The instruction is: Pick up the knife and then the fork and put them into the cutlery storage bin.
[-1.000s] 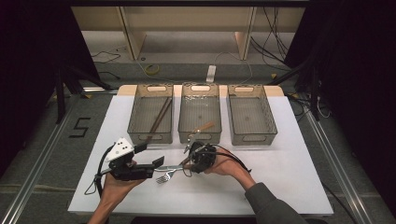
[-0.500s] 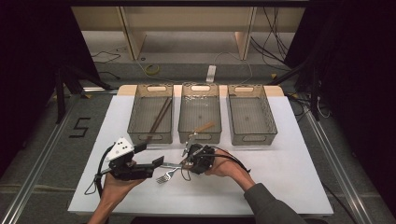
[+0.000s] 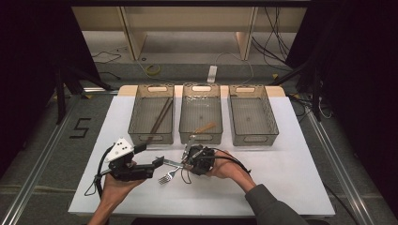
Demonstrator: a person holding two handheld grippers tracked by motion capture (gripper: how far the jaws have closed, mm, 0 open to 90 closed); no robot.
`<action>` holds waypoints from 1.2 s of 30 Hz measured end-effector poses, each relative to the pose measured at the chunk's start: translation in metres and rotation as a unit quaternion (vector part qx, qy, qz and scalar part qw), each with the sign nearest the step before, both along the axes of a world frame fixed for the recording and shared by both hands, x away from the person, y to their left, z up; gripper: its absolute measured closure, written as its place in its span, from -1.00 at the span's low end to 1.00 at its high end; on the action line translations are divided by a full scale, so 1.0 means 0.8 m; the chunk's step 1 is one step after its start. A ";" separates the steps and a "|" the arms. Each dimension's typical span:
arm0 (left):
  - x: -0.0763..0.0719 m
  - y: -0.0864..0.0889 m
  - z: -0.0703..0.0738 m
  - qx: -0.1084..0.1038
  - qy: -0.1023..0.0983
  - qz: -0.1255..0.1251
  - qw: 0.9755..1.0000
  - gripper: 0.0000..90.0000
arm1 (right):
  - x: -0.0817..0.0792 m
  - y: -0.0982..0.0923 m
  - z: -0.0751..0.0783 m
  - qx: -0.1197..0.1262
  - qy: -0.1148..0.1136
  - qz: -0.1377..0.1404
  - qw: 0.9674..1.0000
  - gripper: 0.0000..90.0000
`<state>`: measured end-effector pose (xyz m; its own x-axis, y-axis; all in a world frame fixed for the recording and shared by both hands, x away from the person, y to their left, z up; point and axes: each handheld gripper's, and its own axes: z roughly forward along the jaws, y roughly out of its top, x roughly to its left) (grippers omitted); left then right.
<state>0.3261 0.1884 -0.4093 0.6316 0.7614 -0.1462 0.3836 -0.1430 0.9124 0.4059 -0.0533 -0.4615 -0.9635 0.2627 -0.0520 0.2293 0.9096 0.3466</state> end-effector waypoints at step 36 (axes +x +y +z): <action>-0.001 0.003 0.001 -0.011 0.001 -0.003 1.000 -0.65 | 0.010 -0.097 0.074 0.141 -0.032 -0.070 0.987 0.71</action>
